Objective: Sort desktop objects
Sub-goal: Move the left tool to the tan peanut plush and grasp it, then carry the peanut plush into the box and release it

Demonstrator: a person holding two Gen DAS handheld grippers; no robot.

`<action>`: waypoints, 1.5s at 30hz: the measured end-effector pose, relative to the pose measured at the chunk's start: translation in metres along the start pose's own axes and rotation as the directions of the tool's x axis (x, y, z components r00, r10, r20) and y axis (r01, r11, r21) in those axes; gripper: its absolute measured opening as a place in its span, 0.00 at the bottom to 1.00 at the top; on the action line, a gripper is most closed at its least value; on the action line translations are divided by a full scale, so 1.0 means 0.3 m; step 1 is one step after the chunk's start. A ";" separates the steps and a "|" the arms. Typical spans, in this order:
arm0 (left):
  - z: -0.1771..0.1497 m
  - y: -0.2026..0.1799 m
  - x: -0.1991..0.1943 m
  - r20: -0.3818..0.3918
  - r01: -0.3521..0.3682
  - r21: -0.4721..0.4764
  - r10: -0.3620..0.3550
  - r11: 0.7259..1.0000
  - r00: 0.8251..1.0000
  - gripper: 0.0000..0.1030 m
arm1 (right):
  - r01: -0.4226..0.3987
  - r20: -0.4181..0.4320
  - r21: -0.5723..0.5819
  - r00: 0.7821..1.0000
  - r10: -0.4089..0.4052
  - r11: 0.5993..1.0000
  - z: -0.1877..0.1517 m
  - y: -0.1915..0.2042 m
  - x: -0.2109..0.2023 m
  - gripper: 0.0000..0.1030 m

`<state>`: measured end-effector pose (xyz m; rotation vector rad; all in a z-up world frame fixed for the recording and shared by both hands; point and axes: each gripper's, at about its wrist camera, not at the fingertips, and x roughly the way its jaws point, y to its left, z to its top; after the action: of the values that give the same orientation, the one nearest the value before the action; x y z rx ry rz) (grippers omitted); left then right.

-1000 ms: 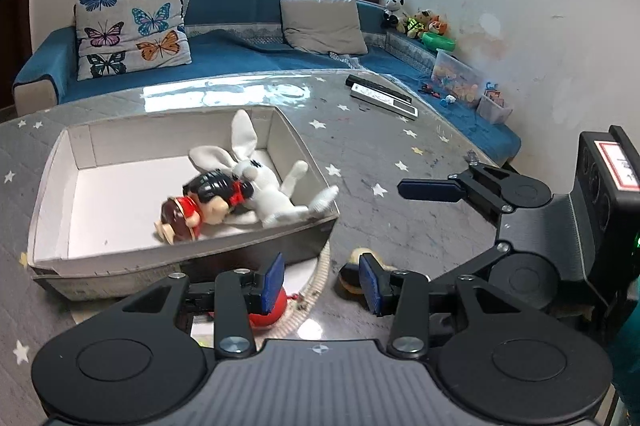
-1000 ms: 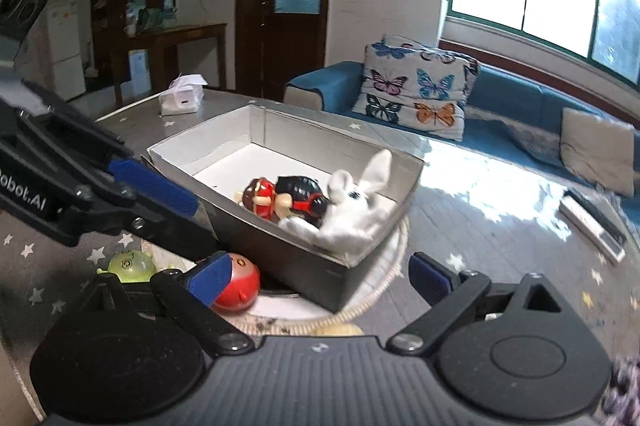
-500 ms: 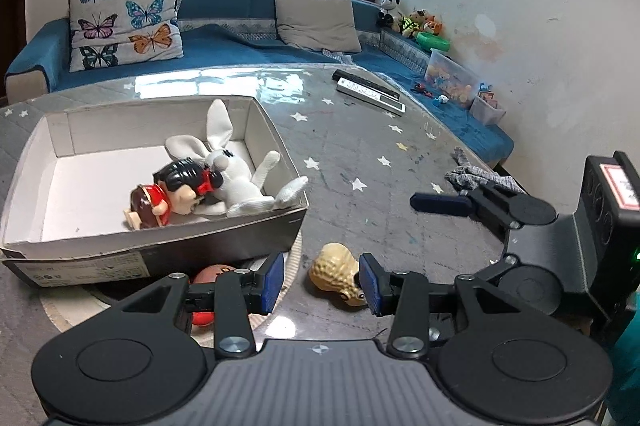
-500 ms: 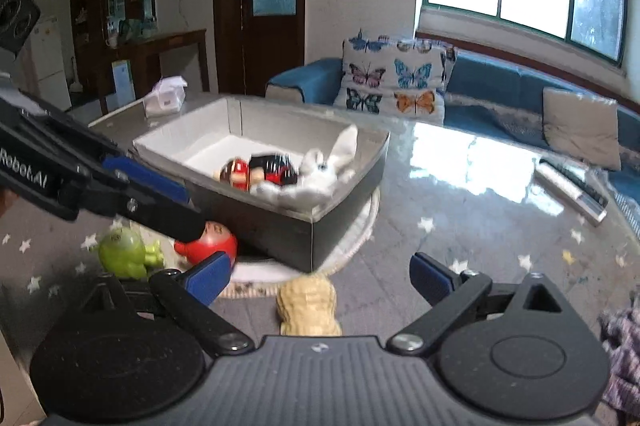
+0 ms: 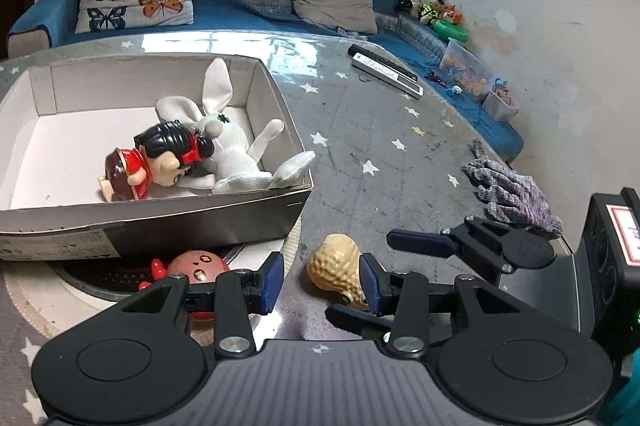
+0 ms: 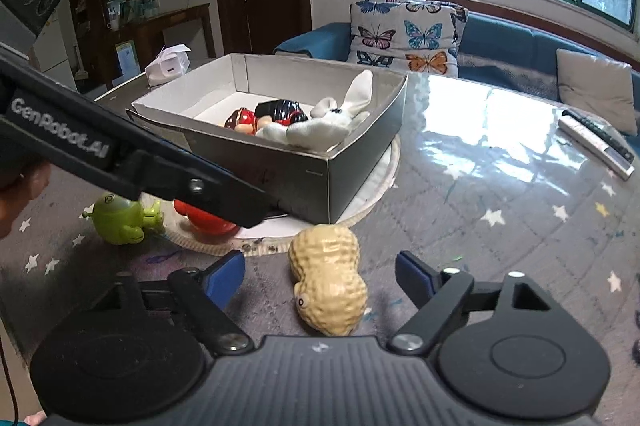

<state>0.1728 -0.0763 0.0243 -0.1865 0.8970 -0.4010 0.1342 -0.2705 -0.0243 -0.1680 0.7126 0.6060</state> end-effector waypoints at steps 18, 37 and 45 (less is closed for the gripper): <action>0.010 0.038 0.135 -0.050 0.051 -0.089 -0.055 0.995 0.997 0.43 | -0.028 -0.059 0.040 0.998 0.030 0.999 -0.030 -0.014 0.065 0.41; 0.031 0.003 -0.032 0.018 0.059 -0.020 -0.059 0.998 0.998 0.41 | -0.039 0.029 0.010 0.999 0.039 0.999 0.044 0.072 -0.054 0.41; 0.163 0.043 -0.138 0.106 0.003 0.008 -0.003 1.000 0.994 0.41 | -0.045 0.103 -0.045 0.993 0.049 0.998 0.214 0.118 -0.044 0.41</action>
<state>0.1917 -0.0478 0.0799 -0.2007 0.7904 -0.3935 0.1421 -0.2256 0.0348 -0.1583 0.6039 0.6706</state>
